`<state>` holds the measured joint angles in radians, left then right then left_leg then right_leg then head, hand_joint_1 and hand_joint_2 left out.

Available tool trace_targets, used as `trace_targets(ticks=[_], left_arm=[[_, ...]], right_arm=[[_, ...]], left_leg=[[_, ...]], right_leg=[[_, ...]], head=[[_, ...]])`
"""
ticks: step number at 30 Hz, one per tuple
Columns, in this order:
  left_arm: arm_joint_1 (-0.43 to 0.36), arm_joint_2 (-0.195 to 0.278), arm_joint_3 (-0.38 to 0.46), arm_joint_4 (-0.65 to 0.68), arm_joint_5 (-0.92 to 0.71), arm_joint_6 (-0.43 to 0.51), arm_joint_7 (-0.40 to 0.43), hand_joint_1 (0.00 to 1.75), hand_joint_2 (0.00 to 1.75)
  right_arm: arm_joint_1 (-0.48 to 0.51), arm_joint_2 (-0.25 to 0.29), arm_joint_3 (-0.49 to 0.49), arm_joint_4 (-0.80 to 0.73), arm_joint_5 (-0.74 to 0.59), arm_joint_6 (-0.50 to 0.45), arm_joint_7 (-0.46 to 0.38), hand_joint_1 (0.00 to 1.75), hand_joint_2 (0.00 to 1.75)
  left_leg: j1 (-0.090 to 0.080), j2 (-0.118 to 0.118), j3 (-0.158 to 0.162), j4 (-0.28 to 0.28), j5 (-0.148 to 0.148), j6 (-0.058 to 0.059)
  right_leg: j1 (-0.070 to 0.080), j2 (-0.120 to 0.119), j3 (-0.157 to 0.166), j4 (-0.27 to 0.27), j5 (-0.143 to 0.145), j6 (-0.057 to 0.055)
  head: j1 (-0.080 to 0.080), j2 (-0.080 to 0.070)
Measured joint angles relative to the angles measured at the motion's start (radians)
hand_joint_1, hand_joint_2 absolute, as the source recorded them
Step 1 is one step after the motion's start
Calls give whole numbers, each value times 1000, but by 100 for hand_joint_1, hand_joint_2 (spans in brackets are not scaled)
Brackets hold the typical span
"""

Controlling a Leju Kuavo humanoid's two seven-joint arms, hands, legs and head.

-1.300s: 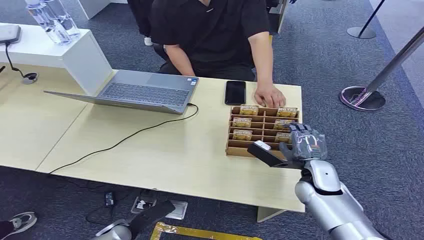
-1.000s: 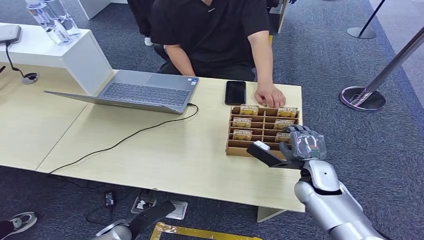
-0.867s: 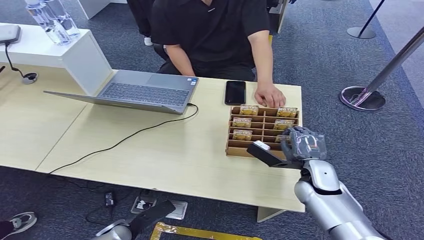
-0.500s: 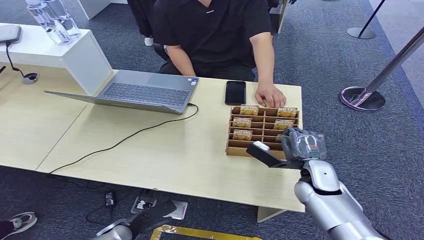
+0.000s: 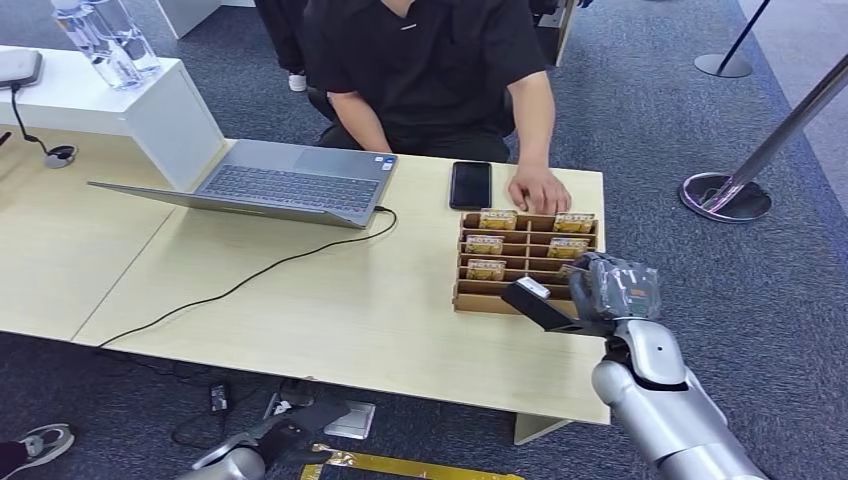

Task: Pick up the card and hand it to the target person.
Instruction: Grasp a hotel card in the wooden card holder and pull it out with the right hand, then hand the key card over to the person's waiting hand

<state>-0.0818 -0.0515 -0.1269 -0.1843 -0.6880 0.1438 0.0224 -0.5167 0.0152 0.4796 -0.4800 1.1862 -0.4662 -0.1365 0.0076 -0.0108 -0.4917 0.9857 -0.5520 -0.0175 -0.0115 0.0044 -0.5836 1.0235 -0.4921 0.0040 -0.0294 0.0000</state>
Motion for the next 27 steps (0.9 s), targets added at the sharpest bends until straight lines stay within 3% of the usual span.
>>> trace_targets(ticks=[5,10,19,27], left_arm=[[0,-1,7,0,-6,-15,0,0,175],[0,-2,14,0,-23,-22,0,0,175],[-5,-3,28,0,-35,-31,-1,0,175],[-9,-3,41,0,-40,-37,-1,0,175]], right_arm=[[12,21,-60,-75,-176,-95,-159,175,175],[48,59,-121,-298,-366,-215,-291,175,175],[72,103,-129,-500,-458,-231,-343,175,175],[23,147,-101,-366,-424,-231,-300,175,175]], left_leg=[[0,0,0,0,0,0],[0,0,0,0,0,0],[0,1,0,0,0,0],[0,1,0,0,0,0]], right_leg=[[0,0,0,0,0,0],[0,1,0,1,0,0],[0,1,0,0,0,0],[0,1,0,1,0,0]], head=[[-1,0],[0,0],[0,0],[-1,0]])
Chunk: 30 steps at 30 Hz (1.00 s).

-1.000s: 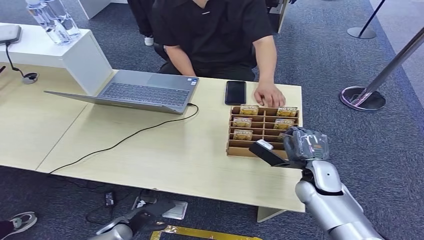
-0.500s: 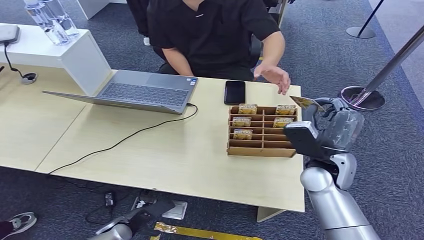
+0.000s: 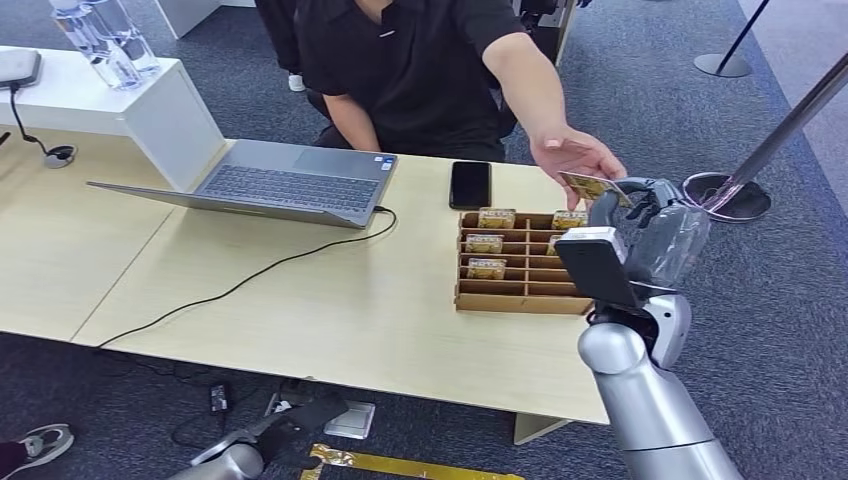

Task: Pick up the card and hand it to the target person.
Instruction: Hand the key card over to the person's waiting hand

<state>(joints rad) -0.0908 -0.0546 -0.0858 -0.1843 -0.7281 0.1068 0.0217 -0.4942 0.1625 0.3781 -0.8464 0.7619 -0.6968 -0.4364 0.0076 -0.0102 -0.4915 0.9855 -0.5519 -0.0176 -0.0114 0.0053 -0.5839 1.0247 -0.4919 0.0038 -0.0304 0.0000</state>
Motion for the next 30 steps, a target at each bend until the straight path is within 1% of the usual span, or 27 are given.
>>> trace_targets(ticks=[6,13,14,17,18,21,26,30], left_arm=[[0,0,4,0,-6,0,2,0,175],[0,0,8,0,-41,16,8,0,175],[0,0,8,0,-45,18,11,0,131],[0,0,9,0,-48,25,16,0,0],[0,0,11,0,-47,28,17,0,0],[0,-1,16,0,-47,32,20,0,0],[0,-2,19,0,-48,32,21,0,0],[1,-4,28,0,-50,33,23,0,0]], right_arm=[[-32,24,6,108,60,-1,20,175,175],[-46,44,0,169,149,-1,41,175,175],[-47,47,-4,174,157,-1,41,153,175],[-49,55,-23,186,179,-1,39,22,175],[-49,58,-32,189,188,-1,36,0,131],[-49,64,-68,190,215,-2,21,0,0],[-39,74,-151,160,260,-2,-17,0,0],[-15,85,-262,100,300,-2,-84,0,0]], left_leg=[[0,0,0,0,0,0],[0,0,0,0,0,0],[0,0,0,0,0,0],[0,0,0,0,0,0],[0,0,0,0,0,0],[0,0,0,0,0,0],[0,0,0,0,0,0],[0,0,0,0,0,0]], right_leg=[[0,0,0,0,0,0],[0,0,0,0,0,0],[0,0,0,0,0,0],[0,0,0,0,0,0],[0,0,0,0,0,0],[0,0,0,0,0,0],[0,0,0,-1,0,0],[0,0,0,-1,0,0]], head=[[1,0],[1,0],[1,0],[0,0],[0,0],[0,0],[1,0],[1,0]])
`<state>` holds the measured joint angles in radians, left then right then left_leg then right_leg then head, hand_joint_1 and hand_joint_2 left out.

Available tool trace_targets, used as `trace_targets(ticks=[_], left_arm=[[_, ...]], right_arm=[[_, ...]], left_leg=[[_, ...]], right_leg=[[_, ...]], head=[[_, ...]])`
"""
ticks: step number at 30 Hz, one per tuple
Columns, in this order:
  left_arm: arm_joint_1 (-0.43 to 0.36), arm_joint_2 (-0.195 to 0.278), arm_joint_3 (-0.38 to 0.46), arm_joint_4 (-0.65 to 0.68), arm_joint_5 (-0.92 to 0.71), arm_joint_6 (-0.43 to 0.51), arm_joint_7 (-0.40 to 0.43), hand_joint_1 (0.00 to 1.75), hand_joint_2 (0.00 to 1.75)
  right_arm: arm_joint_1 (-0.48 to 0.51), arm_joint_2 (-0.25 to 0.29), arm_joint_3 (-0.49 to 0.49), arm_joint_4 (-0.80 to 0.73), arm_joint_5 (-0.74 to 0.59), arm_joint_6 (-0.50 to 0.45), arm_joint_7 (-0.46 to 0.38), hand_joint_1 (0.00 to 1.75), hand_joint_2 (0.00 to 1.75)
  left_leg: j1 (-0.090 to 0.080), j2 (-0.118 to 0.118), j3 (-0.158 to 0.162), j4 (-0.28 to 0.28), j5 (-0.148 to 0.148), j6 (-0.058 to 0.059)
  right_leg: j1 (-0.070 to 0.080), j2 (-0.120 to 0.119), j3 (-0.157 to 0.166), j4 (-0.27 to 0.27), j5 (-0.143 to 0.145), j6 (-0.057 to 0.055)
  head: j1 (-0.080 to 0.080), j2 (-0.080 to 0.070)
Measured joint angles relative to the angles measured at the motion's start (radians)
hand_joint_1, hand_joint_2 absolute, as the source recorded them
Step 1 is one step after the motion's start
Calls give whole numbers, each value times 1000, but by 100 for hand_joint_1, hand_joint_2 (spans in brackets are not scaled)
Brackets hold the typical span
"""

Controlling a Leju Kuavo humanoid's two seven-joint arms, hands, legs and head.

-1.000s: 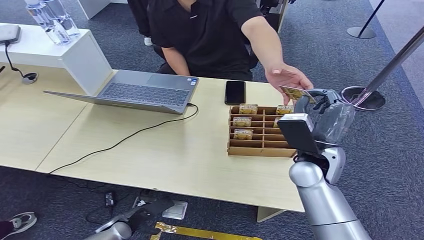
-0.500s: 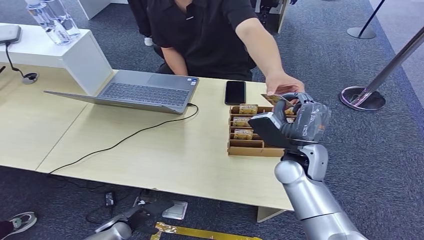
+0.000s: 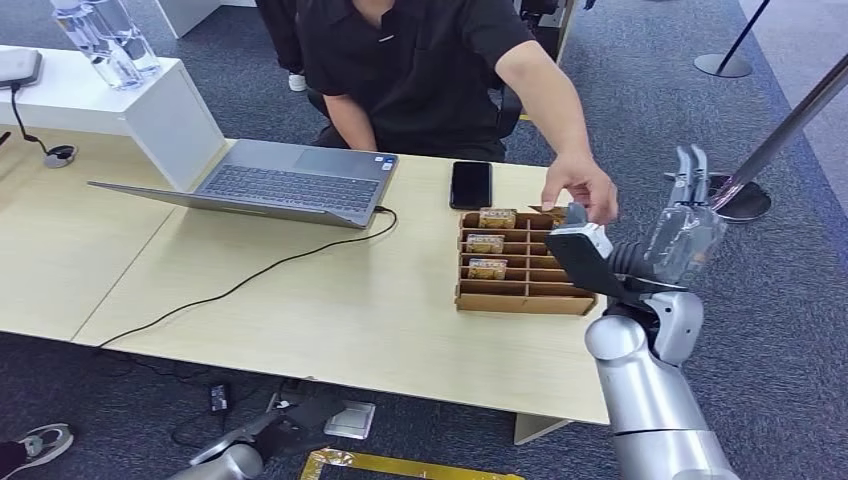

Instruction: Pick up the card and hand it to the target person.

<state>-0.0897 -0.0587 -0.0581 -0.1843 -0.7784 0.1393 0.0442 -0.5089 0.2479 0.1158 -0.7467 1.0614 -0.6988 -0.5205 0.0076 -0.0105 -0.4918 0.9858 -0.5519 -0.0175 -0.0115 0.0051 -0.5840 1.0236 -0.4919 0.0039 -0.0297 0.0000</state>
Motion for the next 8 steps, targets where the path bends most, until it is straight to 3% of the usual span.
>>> trace_targets(ticks=[8], left_arm=[[6,-3,20,0,-4,9,1,0,0]], right_arm=[[45,12,-326,-78,17,0,-112,0,0]], left_leg=[[0,0,0,0,0,0]], right_leg=[[0,0,0,0,0,0]], head=[[0,0]])
